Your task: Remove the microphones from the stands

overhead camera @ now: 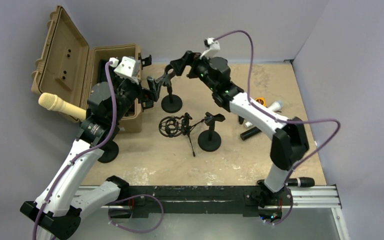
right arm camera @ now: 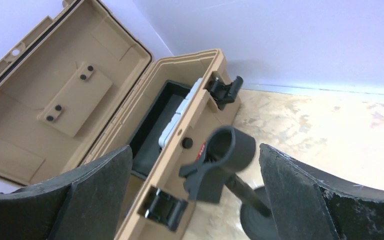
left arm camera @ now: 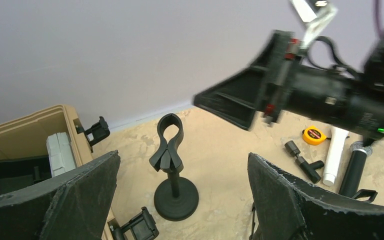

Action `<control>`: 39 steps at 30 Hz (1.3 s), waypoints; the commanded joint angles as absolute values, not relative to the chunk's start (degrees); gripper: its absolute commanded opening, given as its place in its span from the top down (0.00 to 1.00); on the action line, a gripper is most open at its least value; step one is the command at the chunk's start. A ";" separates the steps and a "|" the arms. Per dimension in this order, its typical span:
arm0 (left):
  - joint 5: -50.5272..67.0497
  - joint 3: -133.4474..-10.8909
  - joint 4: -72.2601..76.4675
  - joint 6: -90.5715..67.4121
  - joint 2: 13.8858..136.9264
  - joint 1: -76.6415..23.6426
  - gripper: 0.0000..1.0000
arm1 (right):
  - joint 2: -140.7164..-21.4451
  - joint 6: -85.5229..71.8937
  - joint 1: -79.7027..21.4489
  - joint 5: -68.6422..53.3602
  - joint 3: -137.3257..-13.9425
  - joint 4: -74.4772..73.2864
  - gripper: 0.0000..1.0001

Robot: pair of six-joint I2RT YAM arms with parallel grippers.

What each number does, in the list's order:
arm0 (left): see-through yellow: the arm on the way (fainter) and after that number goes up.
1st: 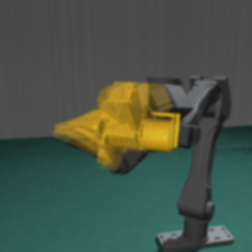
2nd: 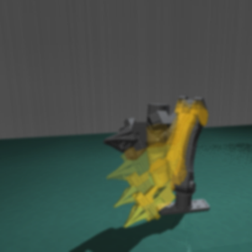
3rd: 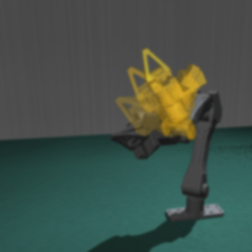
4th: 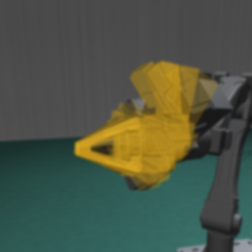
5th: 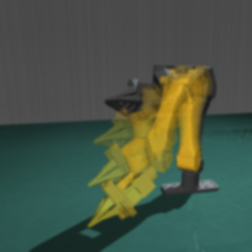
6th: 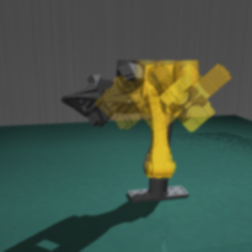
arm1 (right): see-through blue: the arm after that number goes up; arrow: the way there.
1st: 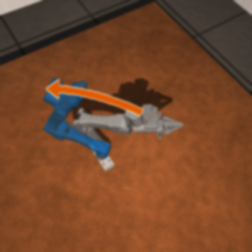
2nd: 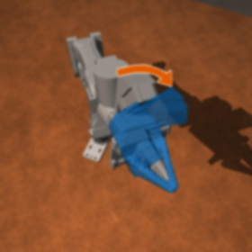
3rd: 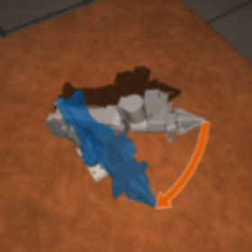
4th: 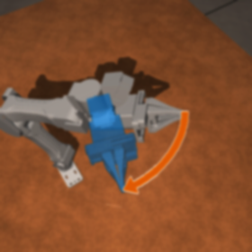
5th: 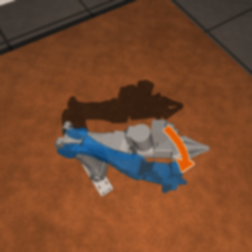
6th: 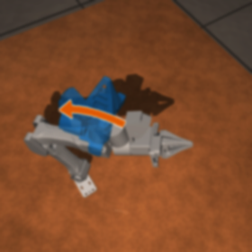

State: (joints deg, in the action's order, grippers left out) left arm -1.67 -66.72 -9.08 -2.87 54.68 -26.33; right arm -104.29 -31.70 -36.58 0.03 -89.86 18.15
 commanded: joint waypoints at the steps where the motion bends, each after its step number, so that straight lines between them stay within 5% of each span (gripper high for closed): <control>1: -1.08 -67.16 -7.40 -3.75 55.11 -26.69 0.04 | -90.60 -24.43 -36.30 7.37 -76.35 23.66 0.04; 9: -4.08 -69.60 -11.02 -2.40 54.97 -30.11 0.04 | -69.05 -19.35 -36.27 15.96 -53.37 34.44 0.04; 13: -7.07 -78.30 -24.88 -8.09 57.57 -30.14 0.02 | -63.75 -18.67 -36.28 14.73 -48.25 37.23 0.04; 20: -12.45 -94.96 -55.57 -19.70 58.70 -30.10 0.00 | -63.84 -17.80 -36.30 14.43 -46.97 38.02 0.04; 30: -28.65 -100.10 -79.38 -37.38 48.02 -29.62 0.00 | -63.85 -19.32 -36.28 10.38 -43.49 41.86 0.04; 39: -47.75 -106.01 -102.35 -54.37 49.21 -29.62 0.12 | -61.69 -19.93 -36.96 10.47 -42.07 42.63 0.04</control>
State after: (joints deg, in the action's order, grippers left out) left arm -34.81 -102.80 -85.54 -44.03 45.54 -29.95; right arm -63.77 -19.64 -36.38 10.52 -42.63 38.92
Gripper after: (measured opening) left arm 0.901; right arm 0.957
